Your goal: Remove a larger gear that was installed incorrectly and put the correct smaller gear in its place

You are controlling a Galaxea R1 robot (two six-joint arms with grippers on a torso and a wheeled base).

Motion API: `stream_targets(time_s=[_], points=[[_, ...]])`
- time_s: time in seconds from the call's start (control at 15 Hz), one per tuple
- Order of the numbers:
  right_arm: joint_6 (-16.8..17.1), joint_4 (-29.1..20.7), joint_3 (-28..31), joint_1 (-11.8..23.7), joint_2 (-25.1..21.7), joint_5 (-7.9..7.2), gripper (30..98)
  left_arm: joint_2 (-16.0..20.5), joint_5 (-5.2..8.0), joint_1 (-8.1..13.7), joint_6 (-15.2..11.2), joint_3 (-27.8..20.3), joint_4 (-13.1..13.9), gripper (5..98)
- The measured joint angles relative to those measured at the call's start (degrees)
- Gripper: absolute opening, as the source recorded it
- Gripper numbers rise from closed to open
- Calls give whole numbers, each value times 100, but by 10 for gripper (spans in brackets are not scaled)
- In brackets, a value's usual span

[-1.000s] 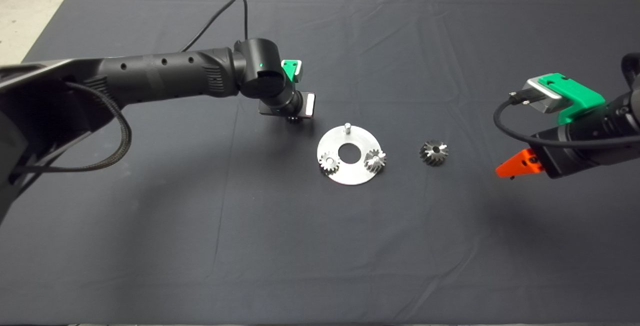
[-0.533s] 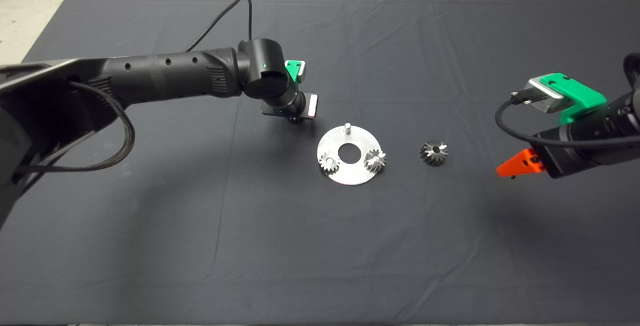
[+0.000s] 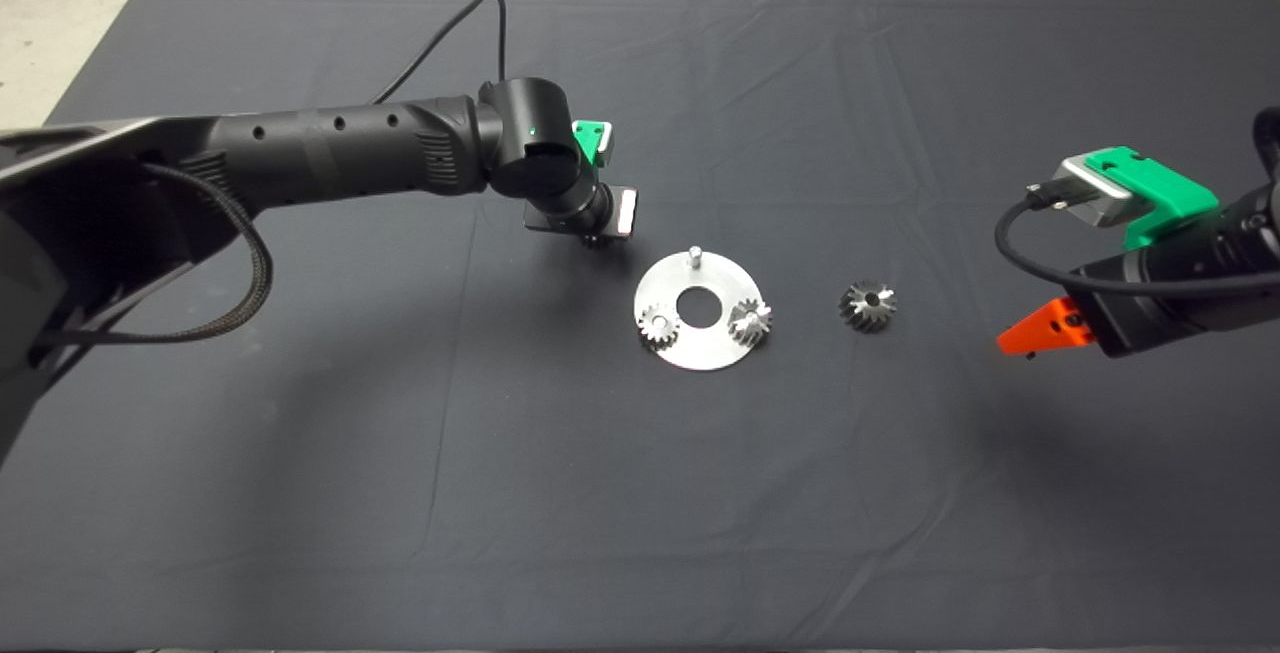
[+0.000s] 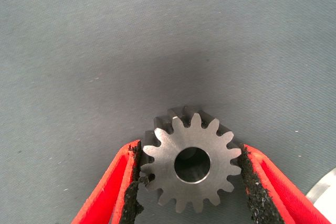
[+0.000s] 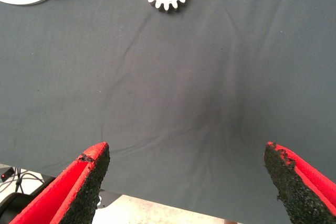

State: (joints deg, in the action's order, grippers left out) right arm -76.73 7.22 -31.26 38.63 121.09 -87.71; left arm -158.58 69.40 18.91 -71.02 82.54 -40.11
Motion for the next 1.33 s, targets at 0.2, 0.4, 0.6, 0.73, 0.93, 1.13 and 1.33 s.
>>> stream_targets(time_s=[0.2, 0.4, 0.6, 0.73, 0.93, 1.13, 1.33], points=[[2, 0, -5, 0, 0, 0, 781, -1, -2, 0, 20, 0, 0, 407], [18, 0, -46, 0, 0, 0, 781, -2, 0, 0, 20, 0, 1, 396], [21, 0, -52, 0, 0, 0, 781, -2, 0, 0, 18, 0, 0, 381], [21, 0, -57, 0, 0, 0, 781, -13, 4, 0, 22, 0, 0, 361], [21, -17, -57, 0, -2, 0, 781, -49, 0, 0, 22, -85, 0, 358], [20, -88, -57, 4, -37, 1, 781, -144, 0, 68, 20, -324, 66, 355], [19, -110, -57, 9, -80, -5, 781, -210, 96, 719, -76, -600, 254, 355]])
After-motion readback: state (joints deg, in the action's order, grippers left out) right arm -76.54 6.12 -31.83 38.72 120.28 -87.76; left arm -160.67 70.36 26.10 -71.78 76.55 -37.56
